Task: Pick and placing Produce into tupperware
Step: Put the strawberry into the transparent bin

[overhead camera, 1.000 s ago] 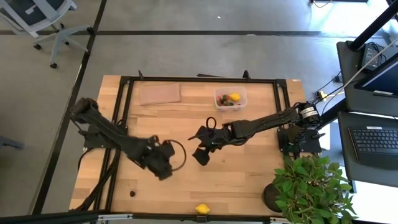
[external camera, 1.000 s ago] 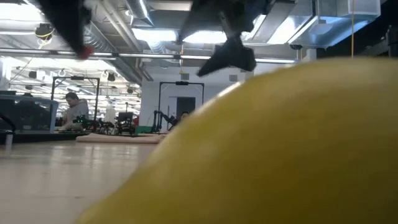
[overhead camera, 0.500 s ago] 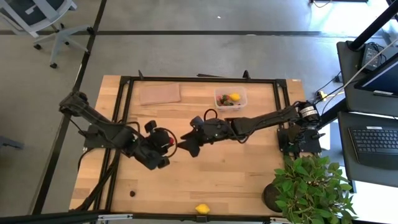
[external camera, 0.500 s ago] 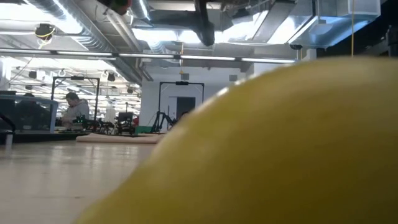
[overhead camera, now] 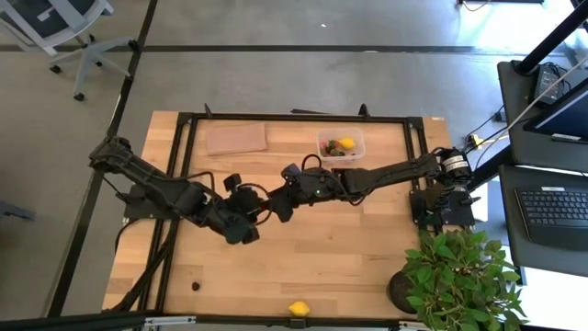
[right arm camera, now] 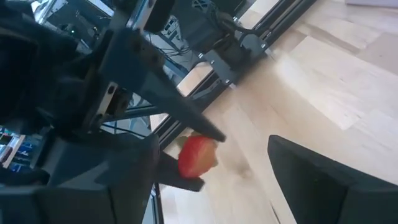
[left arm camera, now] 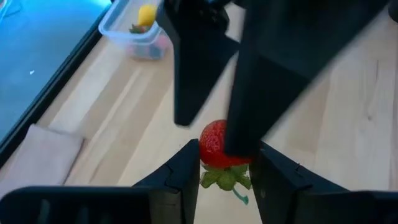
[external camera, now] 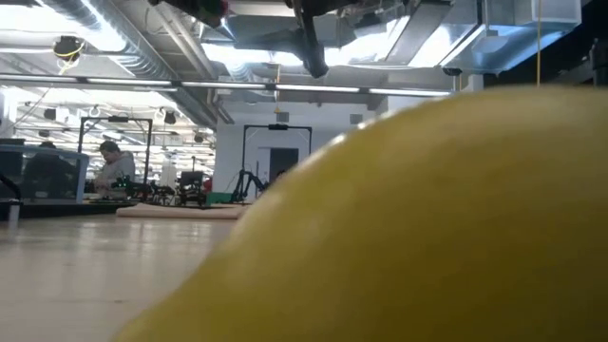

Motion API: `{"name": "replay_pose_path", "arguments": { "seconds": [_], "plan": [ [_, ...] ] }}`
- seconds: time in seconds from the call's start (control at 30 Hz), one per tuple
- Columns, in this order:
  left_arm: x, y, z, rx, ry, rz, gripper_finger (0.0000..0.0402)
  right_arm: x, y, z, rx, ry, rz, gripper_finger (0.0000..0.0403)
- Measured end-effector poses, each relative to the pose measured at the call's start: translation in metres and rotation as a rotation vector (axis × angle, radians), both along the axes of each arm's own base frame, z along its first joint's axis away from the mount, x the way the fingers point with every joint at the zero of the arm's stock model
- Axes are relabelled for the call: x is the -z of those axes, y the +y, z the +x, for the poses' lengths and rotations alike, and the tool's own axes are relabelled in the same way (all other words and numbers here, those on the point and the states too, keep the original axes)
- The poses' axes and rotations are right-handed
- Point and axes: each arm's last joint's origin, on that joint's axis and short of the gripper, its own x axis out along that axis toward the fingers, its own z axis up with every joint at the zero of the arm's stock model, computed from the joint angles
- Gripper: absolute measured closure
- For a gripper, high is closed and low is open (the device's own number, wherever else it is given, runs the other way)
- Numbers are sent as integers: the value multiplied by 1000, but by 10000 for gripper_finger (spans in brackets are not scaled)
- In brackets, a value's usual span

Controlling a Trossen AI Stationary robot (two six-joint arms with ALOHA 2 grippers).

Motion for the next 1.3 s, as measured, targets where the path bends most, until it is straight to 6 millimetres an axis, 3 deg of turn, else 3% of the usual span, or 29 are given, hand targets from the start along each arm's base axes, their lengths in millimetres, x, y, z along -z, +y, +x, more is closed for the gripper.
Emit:
{"name": "replay_pose_path", "arguments": {
  "seconds": [0.27,0.43,0.77,0.9,1.13,1.3],
  "plan": [
    [-5,7,11,46,-42,22,297,2,0,-1,-3,18,-19,100],
    [-6,10,14,55,-50,20,285,2,0,-1,0,18,-19,115],
    [-6,14,16,41,-46,32,294,0,0,0,-1,6,-6,269],
    [-6,17,16,22,-44,51,287,-1,-1,0,5,1,-8,306],
    [-5,16,15,22,-41,56,305,-1,0,0,-7,1,-8,312],
    [-5,16,15,46,-30,9,283,1,0,-1,-10,16,3,313]
  ]
}}
